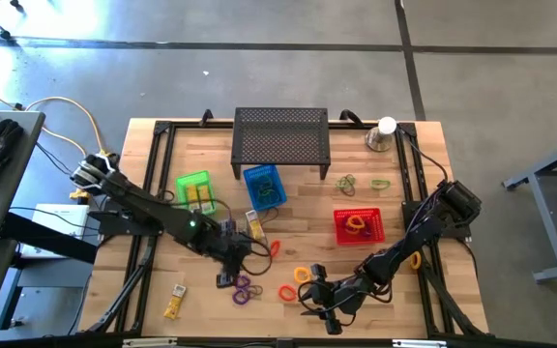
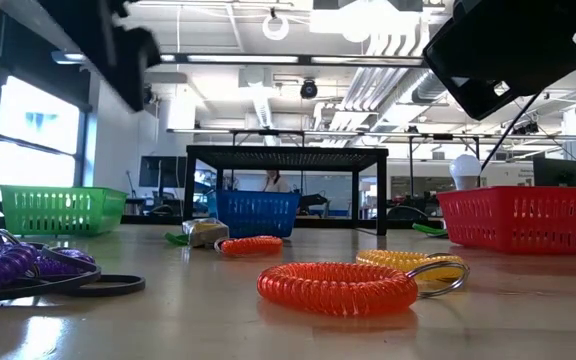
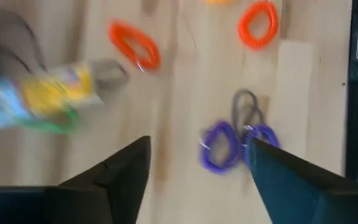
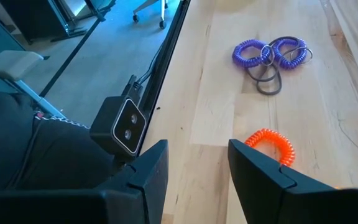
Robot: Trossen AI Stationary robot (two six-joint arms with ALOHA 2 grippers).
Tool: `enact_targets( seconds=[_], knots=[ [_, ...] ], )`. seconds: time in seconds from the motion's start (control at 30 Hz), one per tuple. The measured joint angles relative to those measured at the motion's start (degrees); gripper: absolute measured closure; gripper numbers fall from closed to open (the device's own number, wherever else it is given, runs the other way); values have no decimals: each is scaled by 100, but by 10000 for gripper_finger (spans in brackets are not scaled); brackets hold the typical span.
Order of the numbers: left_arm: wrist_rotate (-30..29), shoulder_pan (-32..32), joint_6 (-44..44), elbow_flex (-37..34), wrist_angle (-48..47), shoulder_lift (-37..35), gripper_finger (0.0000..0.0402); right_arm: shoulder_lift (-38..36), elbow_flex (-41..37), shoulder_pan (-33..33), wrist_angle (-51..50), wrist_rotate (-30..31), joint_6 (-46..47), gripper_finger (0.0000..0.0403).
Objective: Pick & Place Office Desk Supplies
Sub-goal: Put the violet spring keychain into the red basket
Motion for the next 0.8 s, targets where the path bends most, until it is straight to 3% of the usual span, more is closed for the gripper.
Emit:
enact_targets(
  seconds=[0.2, 0.47, 0.8],
  knots=[
    [564, -405, -1367, 0, -4, 618, 128, 0, 0, 0, 0, -7, 4, 248],
    [613, -788, -1789, 0, -24, 1304, 128, 0, 0, 0, 15, 8, 6, 248],
    [560, -413, -2746, 2, -405, 1302, 128, 0, 0, -63, 44, -42, -13, 248]
  ],
)
